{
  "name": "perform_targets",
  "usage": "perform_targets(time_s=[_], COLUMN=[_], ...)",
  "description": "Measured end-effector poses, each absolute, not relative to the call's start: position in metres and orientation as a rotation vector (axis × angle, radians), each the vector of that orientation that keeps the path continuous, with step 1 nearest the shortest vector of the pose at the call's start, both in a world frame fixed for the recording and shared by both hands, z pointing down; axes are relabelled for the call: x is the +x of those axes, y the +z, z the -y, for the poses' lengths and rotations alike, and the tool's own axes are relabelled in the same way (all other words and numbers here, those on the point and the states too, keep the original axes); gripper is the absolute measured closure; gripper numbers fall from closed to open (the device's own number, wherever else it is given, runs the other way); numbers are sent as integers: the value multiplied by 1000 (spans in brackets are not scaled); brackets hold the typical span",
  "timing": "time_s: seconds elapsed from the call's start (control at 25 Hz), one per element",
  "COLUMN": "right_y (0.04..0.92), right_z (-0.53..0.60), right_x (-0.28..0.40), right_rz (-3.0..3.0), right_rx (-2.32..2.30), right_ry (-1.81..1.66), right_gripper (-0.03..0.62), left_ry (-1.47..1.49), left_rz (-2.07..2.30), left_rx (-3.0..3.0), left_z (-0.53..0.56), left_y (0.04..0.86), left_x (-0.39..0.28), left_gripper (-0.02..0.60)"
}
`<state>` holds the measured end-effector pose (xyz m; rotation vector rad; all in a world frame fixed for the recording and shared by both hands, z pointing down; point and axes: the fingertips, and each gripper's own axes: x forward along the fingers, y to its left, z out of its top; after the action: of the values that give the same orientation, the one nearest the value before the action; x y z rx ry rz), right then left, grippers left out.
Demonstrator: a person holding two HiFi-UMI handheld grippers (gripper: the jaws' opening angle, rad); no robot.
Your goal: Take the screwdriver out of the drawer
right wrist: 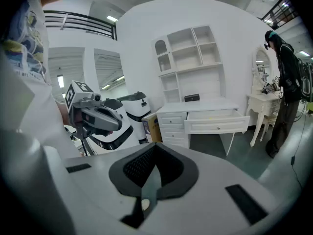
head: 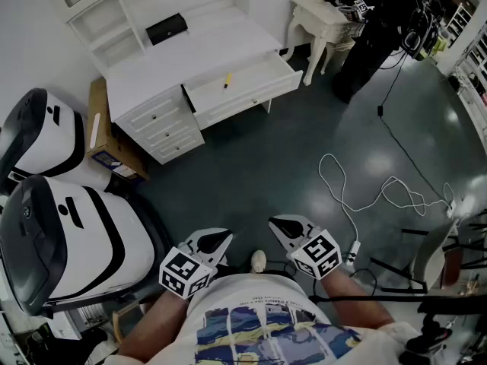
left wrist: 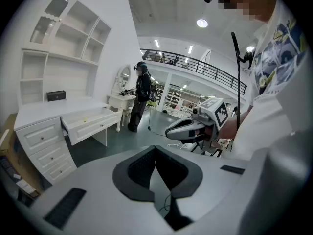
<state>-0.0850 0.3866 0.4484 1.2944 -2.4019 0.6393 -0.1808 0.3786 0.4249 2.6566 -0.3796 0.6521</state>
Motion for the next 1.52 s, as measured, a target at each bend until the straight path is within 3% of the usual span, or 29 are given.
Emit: perform_targets(time_s=[0.48,0.92,1.0,1.12,1.52], right_y=[466,466,462,461,461], right_z=[-375,-252,-223,-179,-94], right_x=[-42,1,11,18,40], right_rz=[2356,2283,2260,2233,2234], right_rx=[1319,1375,1408,1458,1462], right_ry=[691,631,607,576,574], right_gripper=[569,566,547,470,468], left_ry=[630,569,558,558,575], left_rz=[341,250,228,207,391], left_rx=[2658,2693,2710,2742,2706], left_z=[-359,-219,-191,-148,-38], left_y=[434,443,440,441,461], left_x=[-138,-79,-71,-66,-56], left_gripper=[568,568,568,567,566])
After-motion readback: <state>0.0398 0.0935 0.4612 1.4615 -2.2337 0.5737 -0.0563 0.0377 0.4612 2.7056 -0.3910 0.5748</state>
